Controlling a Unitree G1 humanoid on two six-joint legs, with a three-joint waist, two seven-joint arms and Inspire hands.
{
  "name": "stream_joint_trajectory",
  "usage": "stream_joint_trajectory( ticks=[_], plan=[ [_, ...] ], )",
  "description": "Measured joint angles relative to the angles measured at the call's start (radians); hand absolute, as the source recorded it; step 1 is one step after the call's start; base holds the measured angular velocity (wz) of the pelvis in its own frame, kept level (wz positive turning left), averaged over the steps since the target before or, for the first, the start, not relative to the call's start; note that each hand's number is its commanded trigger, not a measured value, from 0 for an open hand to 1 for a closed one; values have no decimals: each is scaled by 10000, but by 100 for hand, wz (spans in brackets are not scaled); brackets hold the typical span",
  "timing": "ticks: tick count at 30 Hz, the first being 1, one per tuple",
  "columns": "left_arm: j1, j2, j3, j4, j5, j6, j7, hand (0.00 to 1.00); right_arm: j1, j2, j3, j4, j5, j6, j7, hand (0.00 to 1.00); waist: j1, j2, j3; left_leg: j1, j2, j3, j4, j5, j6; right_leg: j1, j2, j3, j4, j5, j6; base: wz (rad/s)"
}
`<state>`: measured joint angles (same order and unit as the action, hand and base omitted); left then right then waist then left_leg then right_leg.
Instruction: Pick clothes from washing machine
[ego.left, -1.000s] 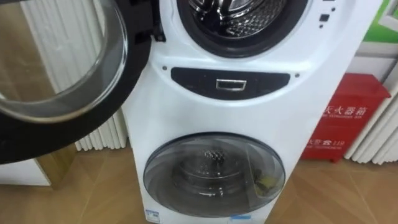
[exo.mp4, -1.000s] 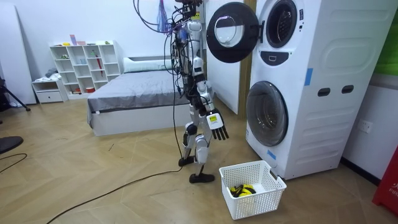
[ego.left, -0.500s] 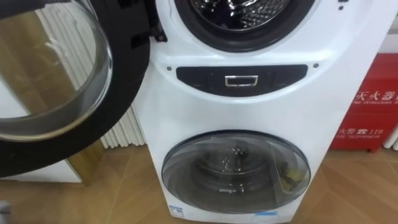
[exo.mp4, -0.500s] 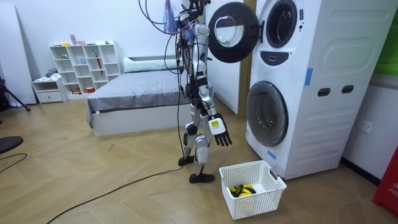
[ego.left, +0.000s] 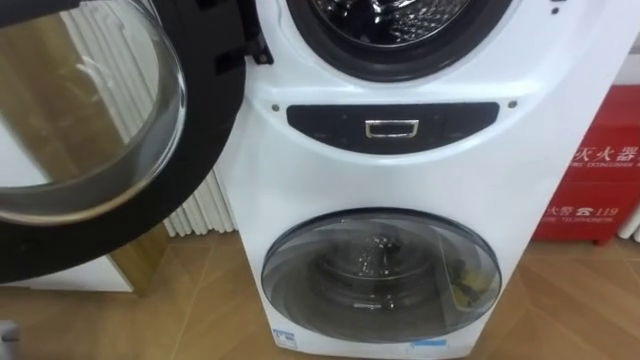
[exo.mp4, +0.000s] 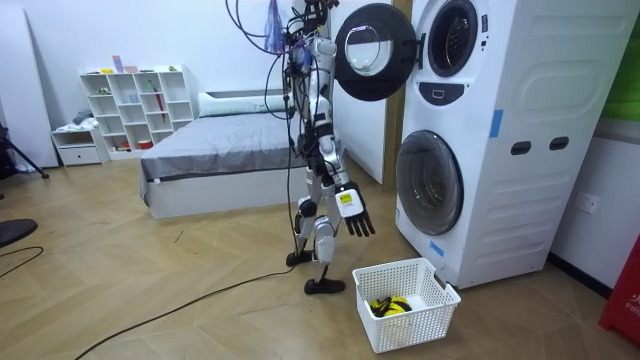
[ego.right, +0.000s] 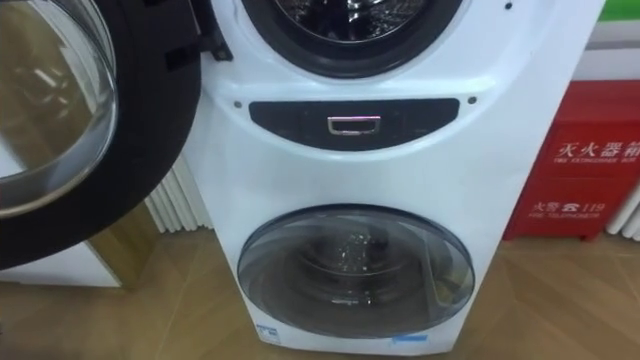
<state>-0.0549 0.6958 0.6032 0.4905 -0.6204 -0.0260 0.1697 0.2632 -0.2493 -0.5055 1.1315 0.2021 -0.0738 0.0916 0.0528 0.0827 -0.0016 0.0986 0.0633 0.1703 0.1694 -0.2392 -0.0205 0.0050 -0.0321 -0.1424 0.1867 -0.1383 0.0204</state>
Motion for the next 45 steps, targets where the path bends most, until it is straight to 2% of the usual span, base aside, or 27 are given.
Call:
stream_joint_trajectory(
  ticks=[3,7,10,12,13,17,20,23,25,28,29,31,34,37,38,39,40,41,42,43,44,45],
  plan=[
    [-302,233,-200,1,39,55,285,0,38,-187,1,-38,0,34,179,0,-132,-120,49,29,-11,-106,13,9,14,98,-17,-81,-17,0,0,10],
    [-928,302,-376,5,22,53,442,0,-72,-523,18,-148,-384,103,564,0,-278,-389,134,-33,-36,-204,126,10,17,114,-40,-99,-5,0,0,7],
    [-1159,303,-671,-109,23,44,467,0,-25,-662,24,-580,-479,96,641,0,-324,-487,108,-50,-45,-209,140,1,30,41,-39,-101,-16,5,3,3],
    [-1267,296,-1304,-345,10,-18,626,0,-79,-796,50,-843,-477,86,639,0,-618,-513,119,-70,-81,-366,174,-6,59,125,-60,-103,-35,16,26,19],
    [-1265,289,-1486,-357,-20,-18,636,0,-101,-793,57,-828,-482,78,651,0,-622,-541,121,-28,-77,-371,165,-6,60,155,-57,-104,-27,15,28,15],
    [-1259,7,-1621,-374,40,-17,570,0,-140,-773,140,-749,-635,92,830,0,-688,-594,130,-10,-78,-407,187,3,72,180,-69,-115,21,17,29,5],
    [-1259,-202,-1842,-375,4,-36,559,0,-169,-777,367,-697,-983,88,1022,0,-815,-721,160,-33,-93,-410,196,30,107,184,-104,-138,16,34,53,6],
    [-1259,-671,-2526,-381,80,-51,490,0,-336,-791,848,-460,-1123,87,1091,0,-882,-894,158,-125,-130,-414,211,67,155,141,-146,-139,7,81,83,6],
    [-1255,-1529,-3363,-438,718,-45,487,0,-507,-808,1340,-363,-1341,87,1234,0,-1101,-970,162,-249,-198,-561,282,103,231,122,-203,-19,-8,185,138,20],
    [-1153,-2242,-4662,-729,1107,-22,205,0,-813,-738,1774,-346,-1440,-18,1517,0,-1327,-1145,215,-371,-278,-617,282,165,328,75,-264,66,28,299,159,10],
    [-1062,-2306,-4734,-973,1118,-22,116,0,-879,-690,1801,-352,-1487,-57,1533,0,-1335,-1189,230,-394,-281,-587,280,168,333,38,-265,74,18,325,164,-16],
    [-512,-2624,-5100,-1972,1119,-108,-122,0,-992,-617,1826,-351,-1519,-156,1531,0,-1353,-1251,243,-465,-287,-566,267,187,366,-80,-271,135,-7,405,198,-3],
    [205,-2951,-5765,-3407,1117,-122,-137,0,-973,-581,2505,-445,-1507,-172,1613,0,-1392,-1316,231,-678,-379,-603,288,229,437,-263,-372,129,-13,411,202,8],
    [321,-2979,-6351,-3960,1125,-84,-145,0,-1016,-455,3041,-421,-1508,-206,1621,0,-1401,-1303,240,-756,-403,-685,295,253,475,-237,-401,113,-19,462,247,8],
    [321,-2946,-6619,-4371,1119,-64,-189,0,-1066,-354,3258,-424,-1510,-216,1627,0,-1475,-1321,228,-766,-418,-678,291,258,484,-235,-415,126,-27,465,247,0],
    [320,-2941,-6863,-4834,1141,-49,-254,0,-1098,-252,3431,-503,-1505,-217,1623,0,-1558,-1249,265,-777,-419,-658,285,257,486,-257,-423,113,-24,466,248,-10],
    [320,-3031,-7085,-5638,1139,-67,-335,0,-1080,-174,3660,-645,-1494,-220,1631,0,-1601,-1266,243,-776,-420,-609,247,255,491,-297,-426,113,-31,467,249,-12],
    [304,-3119,-7115,-6037,1125,-138,-360,0,-1085,-126,3718,-666,-1495,-221,1649,0,-1632,-1258,224,-767,-421,-588,208,255,492,-315,-426,110,-29,468,250,-14],
    [280,-3429,-7205,-6705,1124,-439,-536,0,-1086,-73,3900,-640,-1483,-217,1731,0,-1713,-1193,216,-707,-433,-537,133,258,495,-309,-425,117,-29,467,252,-11],
    [277,-3567,-7315,-6983,1114,-652,-652,0,-1086,-66,4009,-624,-1482,-214,1766,0,-1745,-1147,198,-668,-431,-489,97,259,497,-304,-424,128,-28,466,254,-16],
    [231,-3844,-7547,-7267,1119,-1039,-1076,0,-1122,-24,4129,-599,-1478,-210,1820,0,-1829,-1062,197,-566,-429,-333,82,262,500,-258,-424,175,-23,457,268,-24],
    [279,-4112,-7706,-7264,1105,-1131,-1081,0,-1174,80,4209,-558,-1475,-218,1801,0,-1888,-1013,183,-439,-428,-202,77,263,499,-205,-424,240,-16,435,301,-27]
  ],
)
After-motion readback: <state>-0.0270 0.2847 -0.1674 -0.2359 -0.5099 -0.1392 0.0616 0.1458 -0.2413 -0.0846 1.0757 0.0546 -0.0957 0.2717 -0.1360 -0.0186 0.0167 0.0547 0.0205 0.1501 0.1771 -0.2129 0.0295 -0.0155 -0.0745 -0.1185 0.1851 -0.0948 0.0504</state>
